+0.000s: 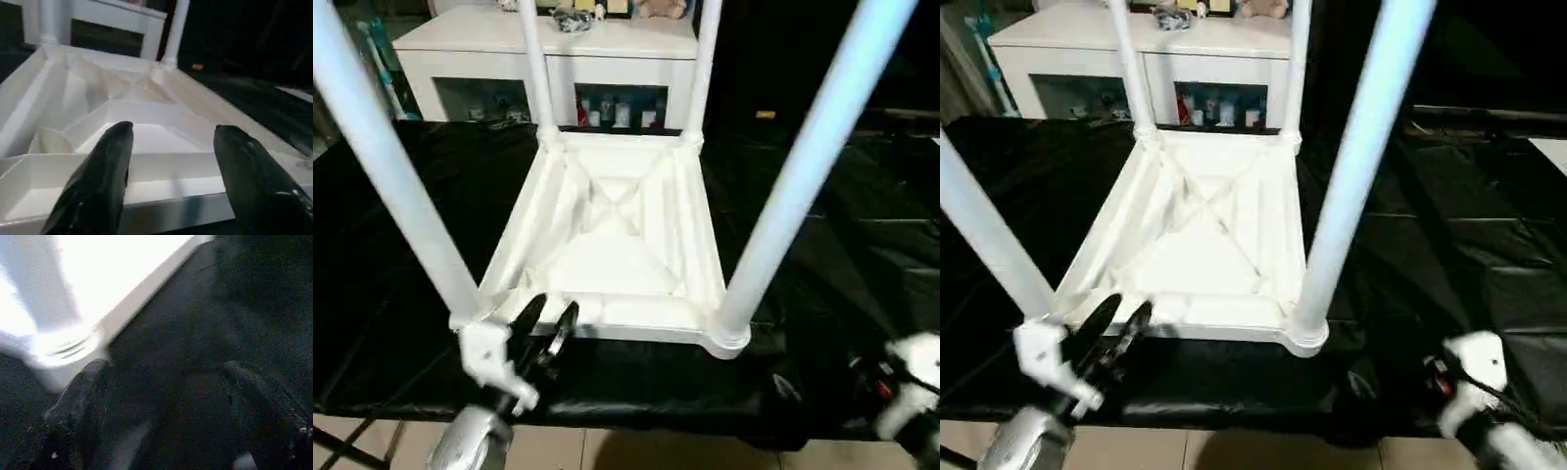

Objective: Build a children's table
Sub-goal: Rotate leg to tighten, then flip table

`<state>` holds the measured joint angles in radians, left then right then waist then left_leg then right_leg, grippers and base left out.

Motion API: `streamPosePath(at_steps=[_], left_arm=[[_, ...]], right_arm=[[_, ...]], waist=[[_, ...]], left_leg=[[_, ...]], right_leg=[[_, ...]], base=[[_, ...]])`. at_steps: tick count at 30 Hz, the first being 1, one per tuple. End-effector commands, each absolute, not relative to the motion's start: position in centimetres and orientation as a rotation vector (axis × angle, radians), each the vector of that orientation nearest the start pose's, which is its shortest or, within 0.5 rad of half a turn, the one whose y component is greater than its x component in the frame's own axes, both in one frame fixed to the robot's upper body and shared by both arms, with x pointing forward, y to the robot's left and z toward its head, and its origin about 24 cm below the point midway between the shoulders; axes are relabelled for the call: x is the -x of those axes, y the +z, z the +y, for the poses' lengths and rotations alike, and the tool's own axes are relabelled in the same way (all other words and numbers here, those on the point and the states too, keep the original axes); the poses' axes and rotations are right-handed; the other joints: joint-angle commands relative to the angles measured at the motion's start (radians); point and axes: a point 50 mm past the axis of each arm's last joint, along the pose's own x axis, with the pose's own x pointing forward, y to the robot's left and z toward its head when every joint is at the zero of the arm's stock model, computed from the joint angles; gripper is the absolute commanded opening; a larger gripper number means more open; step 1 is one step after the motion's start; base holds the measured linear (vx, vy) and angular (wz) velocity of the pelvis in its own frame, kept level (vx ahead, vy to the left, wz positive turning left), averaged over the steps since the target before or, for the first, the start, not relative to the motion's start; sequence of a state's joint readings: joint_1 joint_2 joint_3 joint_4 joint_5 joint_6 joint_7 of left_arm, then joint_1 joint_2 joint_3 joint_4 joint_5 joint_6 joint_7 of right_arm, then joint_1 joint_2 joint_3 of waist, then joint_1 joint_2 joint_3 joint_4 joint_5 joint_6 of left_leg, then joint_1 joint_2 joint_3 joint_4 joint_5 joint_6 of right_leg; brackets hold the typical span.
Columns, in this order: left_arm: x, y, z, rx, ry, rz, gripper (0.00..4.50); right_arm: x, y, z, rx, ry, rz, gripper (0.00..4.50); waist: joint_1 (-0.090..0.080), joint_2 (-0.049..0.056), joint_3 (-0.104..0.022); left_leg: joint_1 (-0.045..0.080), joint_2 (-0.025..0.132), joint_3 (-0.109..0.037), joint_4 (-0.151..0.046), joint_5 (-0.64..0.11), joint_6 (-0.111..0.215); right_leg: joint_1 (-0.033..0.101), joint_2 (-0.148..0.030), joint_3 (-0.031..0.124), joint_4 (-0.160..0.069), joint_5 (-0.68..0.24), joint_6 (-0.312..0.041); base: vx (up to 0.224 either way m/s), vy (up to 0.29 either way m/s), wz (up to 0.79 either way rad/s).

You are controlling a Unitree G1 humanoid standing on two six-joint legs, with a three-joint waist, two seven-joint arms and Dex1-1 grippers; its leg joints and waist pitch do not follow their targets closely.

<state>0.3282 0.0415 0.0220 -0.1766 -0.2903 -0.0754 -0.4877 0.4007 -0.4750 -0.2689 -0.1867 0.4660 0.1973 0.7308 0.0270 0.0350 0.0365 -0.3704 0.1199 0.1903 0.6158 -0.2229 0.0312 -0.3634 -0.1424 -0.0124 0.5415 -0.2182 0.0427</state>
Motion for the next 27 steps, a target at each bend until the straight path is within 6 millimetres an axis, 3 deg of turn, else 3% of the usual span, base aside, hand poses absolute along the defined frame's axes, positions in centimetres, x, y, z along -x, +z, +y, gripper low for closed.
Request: streamPosePath(at_steps=[1, 2, 5, 6, 7, 8, 9, 10, 11, 12, 13, 14, 15, 16, 17, 18, 20, 21, 22, 23, 25, 26, 27], left_arm=[[-18.0, 3.3, 16.4, 0.234, -0.416, -0.025, 3.23], [-17.6, 3.0, 16.3, 0.242, -0.499, 0.027, 3.3], [-16.3, 2.6, 16.6, 0.22, -0.674, 0.143, 3.56], [-16.0, 2.3, 17.6, 0.22, -0.694, 0.157, 3.68], [-15.9, 2.1, 18.2, 0.222, -0.7, 0.161, 3.68], [-15.7, 1.8, 19.5, 0.223, -0.707, 0.174, 3.84], [-15.6, 1.6, 20.3, 0.225, -0.711, 0.178, 3.93], [-15.7, 0.9, 22.7, 0.216, -0.687, 0.2, 3.93], [-15.7, 0.6, 23.5, 0.212, -0.676, 0.211, 4.03], [-15.7, 0.5, 24.1, 0.21, -0.669, 0.218, 4.11], [-15.7, 0.5, 24.1, 0.21, -0.669, 0.218, 4.27], [-15.8, 0.0, 25.6, 0.201, -0.618, 0.218, 4.32], [-15.8, 0.0, 25.6, 0.201, -0.618, 0.218, 4.38], [-15.9, -0.1, 26.8, 0.19, -0.563, 0.21, 4.38], [-15.8, 0.0, 27.9, 0.184, -0.518, 0.197, 4.45], [-15.4, 0.3, 28.5, 0.189, -0.49, 0.19, 4.45], [-14.1, 0.9, 29.8, 0.219, -0.441, 0.18, 4.45], [-13.5, 1.1, 30.2, 0.233, -0.438, 0.177, 4.45], [-13.5, 1.1, 30.2, 0.233, -0.438, 0.177, 4.45], [-13.2, 1.2, 30.4, 0.245, -0.447, 0.173, 4.45], [-13.1, 1.5, 30.8, 0.239, -0.442, 0.15, 4.45], [-13.6, 2.1, 31.1, 0.206, -0.42, 0.108, 4.45], [-14.1, 2.5, 31.2, 0.2, -0.411, 0.081, 4.45]], right_arm=[[-15.9, 5.4, -25.4, -0.103, 0.578, 0.272, 4.04], [-15.8, 5.8, -25.0, -0.108, 0.636, 0.282, 4.11], [-16.0, 6.2, -24.5, -0.086, 0.707, 0.289, 4.36], [-16.3, 6.4, -24.5, -0.074, 0.72, 0.277, 4.45], [-16.4, 6.5, -24.4, -0.068, 0.727, 0.27, 4.45], [-16.8, 6.7, -24.4, -0.058, 0.73, 0.246, 4.5], [-17.0, 6.9, -24.5, -0.056, 0.733, 0.233, 4.5], [-17.8, 7.3, -24.2, -0.019, 0.726, 0.191, 4.5], [-18.1, 7.4, -24.1, 0.001, 0.723, 0.178, 4.5], [-18.3, 7.4, -24.1, 0.012, 0.721, 0.171, 4.5], [-18.3, 7.4, -24.1, 0.012, 0.721, 0.171, 4.5], [-18.9, 7.5, -23.6, 0.014, 0.712, 0.145, 4.5], [-18.9, 7.5, -23.6, 0.014, 0.712, 0.145, 4.5], [-19.2, 7.5, -23.2, 0.005, 0.714, 0.132, 4.5], [-19.5, 7.5, -22.7, 0.0, 0.719, 0.122, 4.5], [-19.7, 7.5, -22.3, -0.008, 0.733, 0.119, 4.5], [-20.0, 7.4, -21.2, -0.042, 0.773, 0.114, 4.5], [-20.2, 7.3, -20.7, -0.048, 0.79, 0.112, 4.5], [-20.2, 7.3, -20.7, -0.048, 0.79, 0.112, 4.5], [-20.4, 7.3, -20.3, -0.053, 0.799, 0.106, 4.5], [-21.0, 7.3, -19.7, -0.025, 0.782, 0.095, 4.5], [-22.0, 7.3, -19.4, 0.023, 0.722, 0.075, 4.5], [-22.6, 7.2, -19.3, 0.045, 0.671, 0.069, 4.5]], waist=[[-0.004, -0.014, -0.012], [-0.004, -0.019, -0.013], [-0.001, -0.007, -0.011], [-0.004, -0.006, -0.009], [-0.006, -0.005, -0.009], [-0.006, -0.01, -0.009], [-0.006, -0.007, -0.01], [-0.007, -0.013, -0.01], [-0.006, -0.01, -0.01], [-0.01, -0.007, -0.011], [-0.01, -0.005, -0.01], [-0.009, -0.004, -0.007], [-0.009, -0.004, -0.006], [-0.008, -0.004, -0.006], [-0.008, -0.008, -0.007], [-0.005, -0.003, -0.006], [-0.008, -0.005, -0.001], [-0.014, -0.01, 0.002], [-0.016, -0.004, 0.006], [-0.021, 0.002, 0.014], [-0.013, 0.015, 0.015], [0.024, 0.028, 0.007], [0.026, 0.017, 0.012]], left_leg=[[0.012, 0.09, -0.065, -0.137, -0.619, -0.07], [0.012, 0.087, -0.067, -0.136, -0.602, -0.062], [0.021, 0.086, -0.072, -0.135, -0.589, -0.072], [0.022, 0.084, -0.074, -0.136, -0.606, -0.082], [0.021, 0.084, -0.075, -0.137, -0.615, -0.087], [0.024, 0.082, -0.074, -0.137, -0.627, -0.091], [0.028, 0.081, -0.074, -0.137, -0.634, -0.096], [0.027, 0.081, -0.073, -0.137, -0.632, -0.094], [0.031, 0.076, -0.07, -0.136, -0.634, -0.094], [0.032, 0.076, -0.072, -0.138, -0.642, -0.101], [0.029, 0.08, -0.075, -0.141, -0.649, -0.105], [0.026, 0.085, -0.078, -0.147, -0.672, -0.111], [0.038, 0.081, -0.071, -0.145, -0.702, -0.117], [0.042, 0.081, -0.072, -0.144, -0.709, -0.118], [0.038, 0.082, -0.075, -0.146, -0.715, -0.119], [0.037, 0.083, -0.078, -0.148, -0.72, -0.122], [0.033, 0.086, -0.08, -0.154, -0.756, -0.134], [0.023, 0.087, -0.085, -0.161, -0.783, -0.136], [0.022, 0.088, -0.087, -0.167, -0.806, -0.141], [0.024, 0.092, -0.082, -0.186, -0.876, -0.15], [0.017, 0.1, -0.064, -0.213, -0.911, -0.156], [-0.028, 0.113, -0.031, -0.272, -0.914, -0.17], [-0.017, 0.11, -0.01, -0.273, -0.888, -0.18]], right_leg=[[-0.005, -0.01, 0.008, -0.078, -0.469, -0.017], [-0.006, -0.012, 0.009, -0.08, -0.509, -0.007], [-0.018, -0.01, 0.015, -0.082, -0.559, -0.004], [-0.018, -0.006, 0.014, -0.083, -0.564, -0.009], [-0.019, -0.004, 0.013, -0.083, -0.564, -0.013], [-0.022, -0.001, 0.011, -0.086, -0.571, -0.018], [-0.024, 0.001, 0.01, -0.084, -0.562, -0.023], [-0.023, 0.002, 0.01, -0.085, -0.557, -0.025], [-0.028, 0.004, 0.009, -0.087, -0.576, -0.024], [-0.024, 0.005, 0.005, -0.084, -0.571, -0.023], [-0.02, 0.003, 0.004, -0.082, -0.561, -0.024], [-0.019, 0.001, 0.004, -0.08, -0.552, -0.029], [-0.03, 0.007, 0.002, -0.085, -0.572, -0.031], [-0.031, 0.006, 0.001, -0.086, -0.575, -0.033], [-0.024, 0.004, -0.001, -0.084, -0.576, -0.035], [-0.023, 0.002, -0.001, -0.082, -0.577, -0.036], [-0.021, 0.004, -0.007, -0.081, -0.574, -0.04], [-0.012, 0.004, -0.014, -0.076, -0.587, -0.038], [-0.01, 0.005, -0.019, -0.075, -0.598, -0.036], [-0.004, 0.024, -0.038, -0.07, -0.573, -0.036], [0.011, 0.04, -0.056, -0.039, -0.469, -0.057], [0.066, 0.054, -0.055, 0.079, -0.264, -0.069], [0.042, 0.059, -0.049, 0.072, -0.266, -0.067]], base=[[0.0, 0.0, 0.0], [0.0, 0.0, 0.0], [0.0, 0.0, 0.0], [0.0, 0.0, 0.0], [0.0, 0.0, 0.0], [0.0, 0.0, 0.0], [0.0, 0.0, 0.0], [0.0, 0.0, 0.0], [0.0, 0.0, 0.0], [0.0, 0.0, 0.0], [0.0, 0.0, 0.0], [0.0, 0.0, 0.0], [0.0, 0.0, 0.0], [0.0, 0.0, 0.0], [0.0, 0.0, 0.0], [0.0, 0.0, 0.0], [0.0, 0.0, 0.0], [0.0, 0.0, 0.0], [0.0, 0.0, 0.0], [0.0, 0.0, 0.0], [-0.03, -0.01, 0.04], [-0.06, -0.02, 0.07], [-0.069, -0.038, 0.11]])
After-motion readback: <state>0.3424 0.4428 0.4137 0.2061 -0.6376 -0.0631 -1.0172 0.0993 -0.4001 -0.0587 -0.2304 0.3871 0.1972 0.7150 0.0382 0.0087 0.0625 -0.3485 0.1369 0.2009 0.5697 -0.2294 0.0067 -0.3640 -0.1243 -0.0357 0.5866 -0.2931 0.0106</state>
